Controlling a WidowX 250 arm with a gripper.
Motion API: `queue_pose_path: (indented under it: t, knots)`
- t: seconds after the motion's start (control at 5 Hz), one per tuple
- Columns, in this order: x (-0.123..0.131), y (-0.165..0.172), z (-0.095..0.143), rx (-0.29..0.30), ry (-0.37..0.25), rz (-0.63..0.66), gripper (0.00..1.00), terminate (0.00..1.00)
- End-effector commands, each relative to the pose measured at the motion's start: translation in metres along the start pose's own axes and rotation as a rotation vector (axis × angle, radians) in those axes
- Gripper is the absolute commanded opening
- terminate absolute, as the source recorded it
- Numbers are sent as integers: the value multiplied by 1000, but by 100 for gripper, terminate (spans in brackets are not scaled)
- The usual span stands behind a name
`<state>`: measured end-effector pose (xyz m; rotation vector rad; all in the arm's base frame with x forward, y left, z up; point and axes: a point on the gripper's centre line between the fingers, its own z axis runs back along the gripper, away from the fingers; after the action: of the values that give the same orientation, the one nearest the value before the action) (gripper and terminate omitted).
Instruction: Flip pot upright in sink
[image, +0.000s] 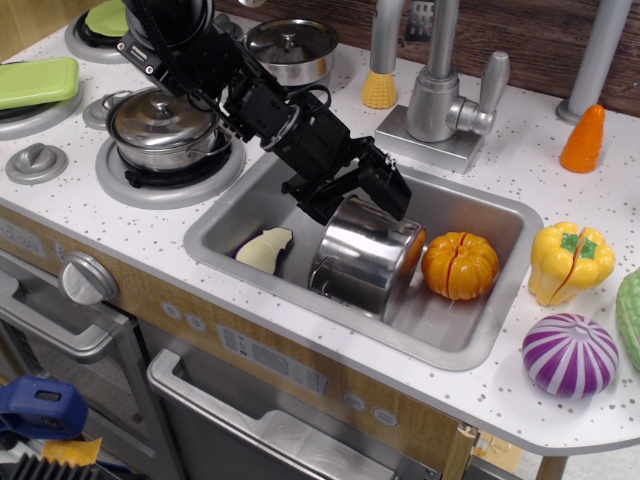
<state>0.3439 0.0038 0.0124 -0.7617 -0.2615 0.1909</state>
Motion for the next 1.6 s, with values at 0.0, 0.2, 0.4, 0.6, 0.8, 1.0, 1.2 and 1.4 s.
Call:
queue_pose_path:
  t: [0.0, 0.2, 0.4, 0.6, 0.8, 1.0, 1.2, 1.4]
  knots:
    - [5, -5, 6, -50, -48, -11, 100, 0]
    - [6, -3, 8, -99, -53, 2, 0, 0]
    - [6, -3, 9, -116, -58, 8, 0, 0]
    - [9, -5, 11, 12, -19, -23, 0, 0]
    - [11, -9, 10, 173, 10, -58, 0, 0]
    - [9, -12, 4, 419, 27, -112, 100, 0]
    - [7, -11, -3, 565, 19, -136, 0, 0]
    - [6, -11, -5, 601, 10, -148, 0, 0]
